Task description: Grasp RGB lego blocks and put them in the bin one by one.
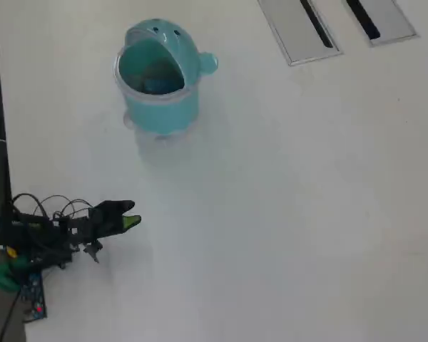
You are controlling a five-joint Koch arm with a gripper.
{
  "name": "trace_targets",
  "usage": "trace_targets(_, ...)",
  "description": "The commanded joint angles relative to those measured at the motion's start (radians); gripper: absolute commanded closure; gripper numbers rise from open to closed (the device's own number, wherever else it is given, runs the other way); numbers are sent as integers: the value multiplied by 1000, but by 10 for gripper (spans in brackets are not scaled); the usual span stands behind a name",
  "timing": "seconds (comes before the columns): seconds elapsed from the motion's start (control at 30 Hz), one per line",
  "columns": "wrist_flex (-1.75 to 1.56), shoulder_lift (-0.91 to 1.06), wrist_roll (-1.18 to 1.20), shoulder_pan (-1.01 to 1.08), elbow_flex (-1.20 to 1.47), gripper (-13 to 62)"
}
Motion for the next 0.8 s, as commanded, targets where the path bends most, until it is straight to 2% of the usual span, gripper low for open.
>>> trace_targets(0.0, -8, 72, 64, 8, 78, 164)
trace_targets(0.37, 364, 72, 67, 15, 78, 163)
trace_targets(0.77, 554, 74, 66, 18, 78, 163)
